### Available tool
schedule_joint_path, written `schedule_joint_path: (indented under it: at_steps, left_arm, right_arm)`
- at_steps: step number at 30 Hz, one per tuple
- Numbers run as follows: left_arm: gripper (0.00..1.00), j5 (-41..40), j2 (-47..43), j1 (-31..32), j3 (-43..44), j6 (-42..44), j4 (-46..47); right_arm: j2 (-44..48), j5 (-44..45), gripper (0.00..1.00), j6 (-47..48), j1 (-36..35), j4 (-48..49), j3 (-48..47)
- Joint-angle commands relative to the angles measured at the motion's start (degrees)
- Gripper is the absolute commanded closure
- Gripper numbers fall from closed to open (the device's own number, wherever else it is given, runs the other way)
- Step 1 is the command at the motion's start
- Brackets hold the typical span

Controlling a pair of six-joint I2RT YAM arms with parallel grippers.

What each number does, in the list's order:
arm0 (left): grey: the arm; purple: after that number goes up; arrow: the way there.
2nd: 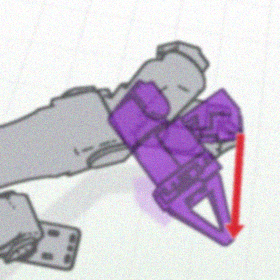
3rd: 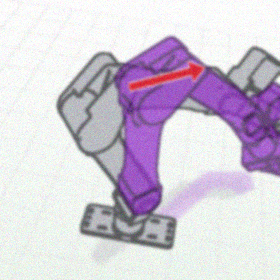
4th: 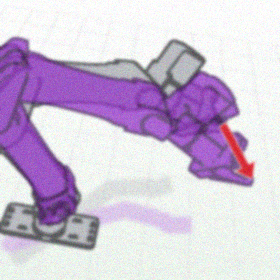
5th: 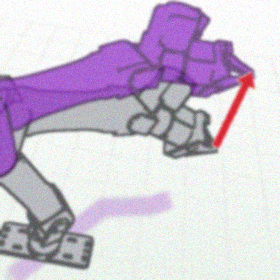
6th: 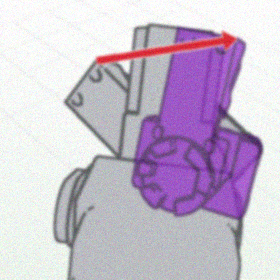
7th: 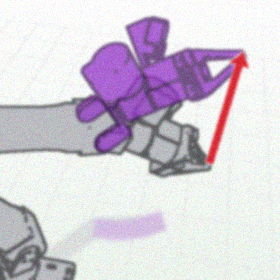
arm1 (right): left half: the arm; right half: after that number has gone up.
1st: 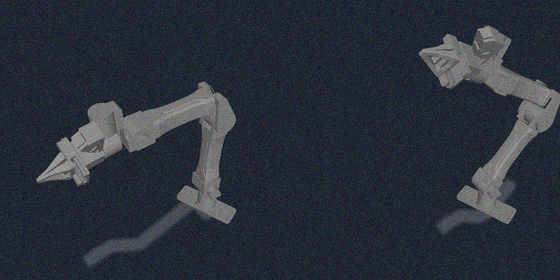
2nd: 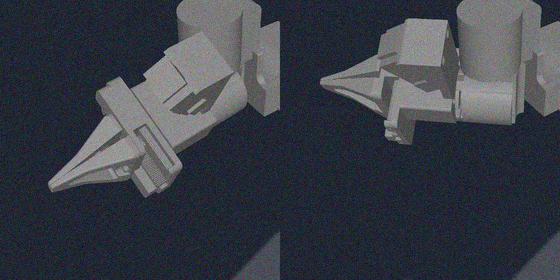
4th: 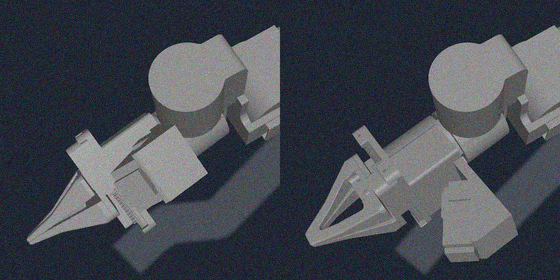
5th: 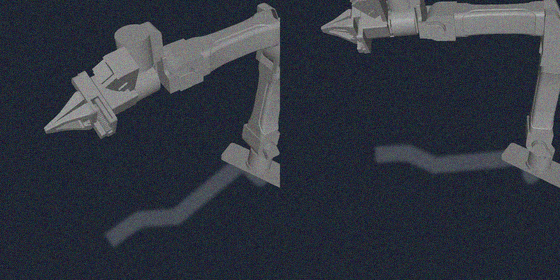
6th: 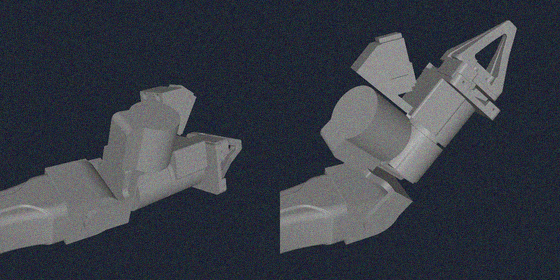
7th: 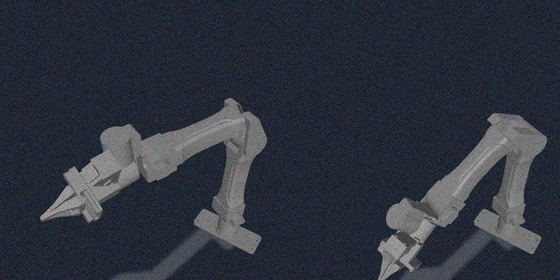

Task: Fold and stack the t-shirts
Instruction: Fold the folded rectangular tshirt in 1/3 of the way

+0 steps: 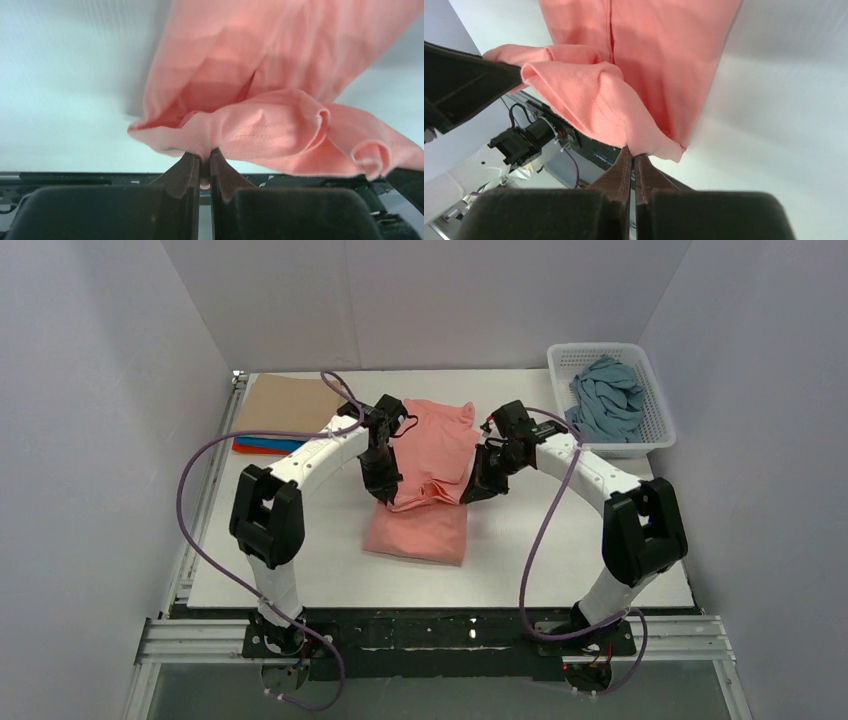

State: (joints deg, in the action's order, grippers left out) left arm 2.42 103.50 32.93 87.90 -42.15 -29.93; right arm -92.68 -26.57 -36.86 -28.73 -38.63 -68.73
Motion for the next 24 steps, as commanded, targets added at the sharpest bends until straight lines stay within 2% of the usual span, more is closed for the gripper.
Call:
schedule_joint_path:
  at_steps: [1,7,8,10,11,12,15,18,21,24]
  left_arm:
    - [1.00,0.6,6.5,-3.7,6.6,2.2,-6.7]
    - [0.98,2.8,15.3,-7.4,13.1,1.8,-6.5]
    - [0.90,2.8,16.3,-7.8,13.7,1.6,-6.4]
    - [0.75,2.5,17.5,-8.7,14.8,1.1,-4.9]
    - [0.63,2.7,17.9,-9.3,15.6,0.8,-4.3]
    - [0.46,3.3,18.2,-10.1,16.9,0.4,-4.1]
    - [0.04,3.4,16.6,-11.7,19.6,0.2,-5.1]
    - [0.02,3.8,10.5,-11.8,15.2,1.1,-5.1]
    - [0.02,2.4,0.4,-11.8,1.3,1.2,-3.5]
    - [0.02,0.5,-8.8,-11.8,-12.3,0.5,-2.2]
  right_arm:
    - [-7.0,-0.2,0.99,5.8,3.0,-3.4,-7.6]
    - [-16.4,-1.8,0.99,6.4,5.6,-2.9,-14.1]
    - [-17.6,-1.8,0.95,6.2,6.1,-2.3,-15.0]
    - [-19.9,-0.9,0.79,6.8,6.8,-0.8,-17.2]
    - [-20.8,0.8,0.69,6.8,7.2,-0.6,-18.5]
    - [-21.4,2.2,0.61,7.3,7.5,-0.6,-19.8]
    - [-20.5,7.5,0.34,8.9,7.4,-1.5,-22.7]
    - [-14.1,10.2,0.25,10.2,6.3,-0.2,-17.5]
    - [-5.3,14.4,0.24,11.6,1.9,2.9,-8.4]
    - [-1.5,11.4,0.24,12.5,-4.4,7.3,-1.4]
